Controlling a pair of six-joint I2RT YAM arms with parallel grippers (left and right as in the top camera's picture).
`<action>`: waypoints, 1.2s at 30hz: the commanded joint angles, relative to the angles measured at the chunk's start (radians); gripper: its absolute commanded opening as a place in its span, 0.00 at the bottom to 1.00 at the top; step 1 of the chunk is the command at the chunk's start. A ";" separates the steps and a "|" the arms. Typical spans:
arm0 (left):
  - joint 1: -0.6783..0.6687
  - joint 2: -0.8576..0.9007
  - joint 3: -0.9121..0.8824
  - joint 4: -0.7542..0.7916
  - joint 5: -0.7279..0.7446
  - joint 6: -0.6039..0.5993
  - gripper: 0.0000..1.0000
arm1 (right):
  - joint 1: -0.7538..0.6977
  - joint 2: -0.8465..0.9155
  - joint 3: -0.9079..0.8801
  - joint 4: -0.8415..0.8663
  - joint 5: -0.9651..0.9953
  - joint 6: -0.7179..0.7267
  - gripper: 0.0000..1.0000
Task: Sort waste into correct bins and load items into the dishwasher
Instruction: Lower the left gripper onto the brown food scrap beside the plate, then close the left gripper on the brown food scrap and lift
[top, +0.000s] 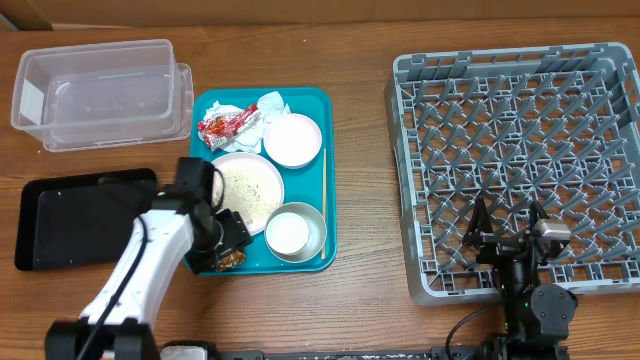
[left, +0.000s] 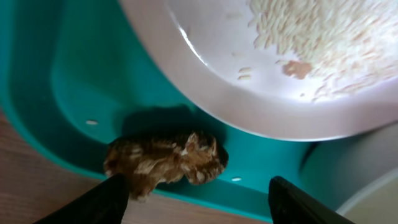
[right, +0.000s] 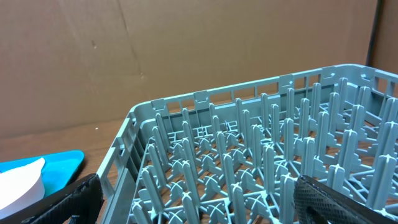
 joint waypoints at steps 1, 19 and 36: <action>-0.043 0.075 -0.005 0.014 -0.090 0.005 0.75 | -0.004 -0.008 -0.011 0.008 0.000 0.000 1.00; -0.045 0.126 -0.005 0.069 -0.100 0.005 0.55 | -0.004 -0.008 -0.011 0.008 0.000 0.000 1.00; -0.045 0.126 0.011 0.022 -0.003 0.006 0.29 | -0.004 -0.008 -0.011 0.008 0.000 0.000 1.00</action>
